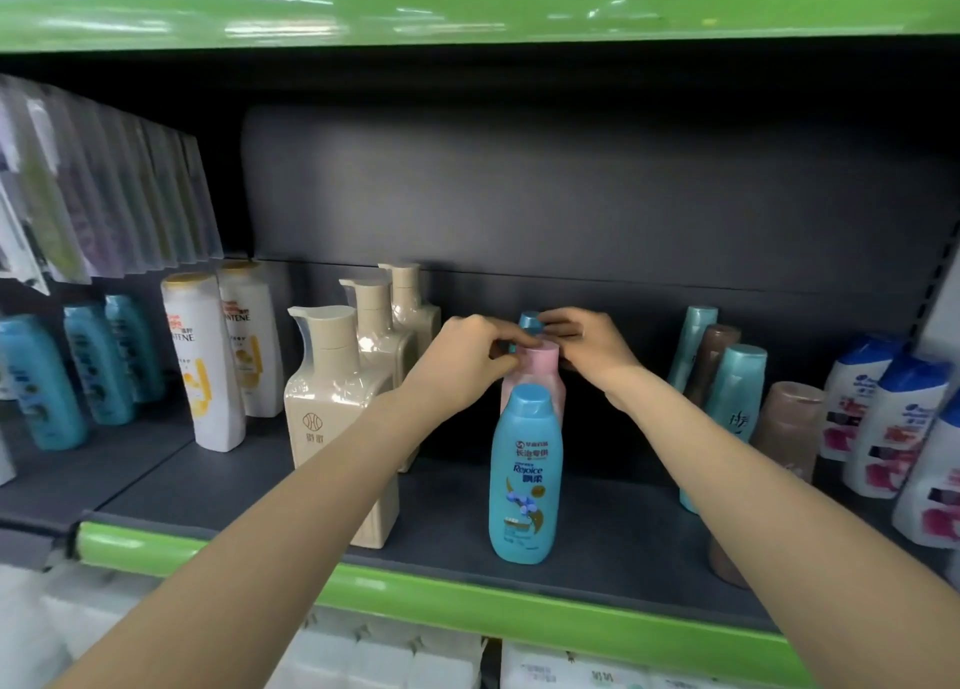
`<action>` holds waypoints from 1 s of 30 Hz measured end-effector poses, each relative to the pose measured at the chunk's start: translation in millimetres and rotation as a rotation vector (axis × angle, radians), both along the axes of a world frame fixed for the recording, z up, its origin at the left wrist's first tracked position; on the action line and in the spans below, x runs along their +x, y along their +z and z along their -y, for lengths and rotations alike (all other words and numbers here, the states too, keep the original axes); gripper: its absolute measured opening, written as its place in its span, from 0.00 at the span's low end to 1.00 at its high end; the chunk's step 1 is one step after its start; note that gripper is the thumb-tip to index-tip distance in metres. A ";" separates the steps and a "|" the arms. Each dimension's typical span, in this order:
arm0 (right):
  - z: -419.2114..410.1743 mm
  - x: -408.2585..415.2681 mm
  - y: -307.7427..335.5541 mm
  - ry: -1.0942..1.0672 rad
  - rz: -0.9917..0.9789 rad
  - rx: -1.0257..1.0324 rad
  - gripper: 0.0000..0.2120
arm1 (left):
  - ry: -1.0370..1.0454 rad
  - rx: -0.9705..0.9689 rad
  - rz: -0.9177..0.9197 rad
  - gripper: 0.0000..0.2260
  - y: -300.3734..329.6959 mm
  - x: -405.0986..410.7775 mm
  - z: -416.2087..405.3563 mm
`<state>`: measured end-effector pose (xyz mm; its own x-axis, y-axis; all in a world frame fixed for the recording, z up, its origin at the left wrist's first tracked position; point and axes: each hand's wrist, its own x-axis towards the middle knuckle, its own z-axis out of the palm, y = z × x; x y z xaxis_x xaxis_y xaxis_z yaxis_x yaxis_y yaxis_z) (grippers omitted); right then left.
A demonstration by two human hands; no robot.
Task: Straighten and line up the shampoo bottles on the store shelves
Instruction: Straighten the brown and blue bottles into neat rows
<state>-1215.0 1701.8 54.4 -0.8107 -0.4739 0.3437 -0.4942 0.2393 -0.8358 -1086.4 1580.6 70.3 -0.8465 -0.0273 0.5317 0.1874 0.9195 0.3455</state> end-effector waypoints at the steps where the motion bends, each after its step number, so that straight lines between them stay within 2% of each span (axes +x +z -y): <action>1: 0.7 -1.2 -0.1 0.008 -0.005 0.014 0.15 | -0.002 0.005 0.001 0.13 0.4 -1.0 -0.1; 5: 5.5 -1.8 -3.7 0.041 -0.024 0.049 0.17 | -0.028 0.049 0.001 0.13 0.7 -1.4 1.5; 10: -4.4 -5.1 -5.8 0.013 -0.016 -0.016 0.13 | -0.022 0.061 0.005 0.14 -0.8 -0.1 1.2; 13: -17.4 -2.1 2.3 -0.011 -0.008 -0.104 0.08 | -0.017 0.057 -0.010 0.14 -0.2 1.3 -2.2; 17: -36.9 12.7 18.1 -0.088 -0.091 -0.199 0.10 | -0.030 0.064 -0.001 0.13 0.5 3.6 -3.2; 23: -78.9 46.2 46.3 -0.124 -0.160 -0.269 0.06 | -0.019 0.243 -0.202 0.13 15.6 15.2 -15.3; 26: -97.2 65.1 58.3 -0.134 -0.172 -0.257 0.06 | -0.131 0.173 -0.215 0.14 19.5 26.4 -38.4; 30: -114.8 89.4 60.2 -0.133 -0.116 -0.248 0.08 | -0.240 0.088 -0.149 0.21 18.5 35.3 -71.0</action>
<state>-1125.5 1816.7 114.6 -0.8089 -0.2560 0.5292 -0.5674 0.1043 -0.8168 -1051.1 1651.6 88.8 -0.7472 0.1126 0.6550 0.4503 0.8107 0.3742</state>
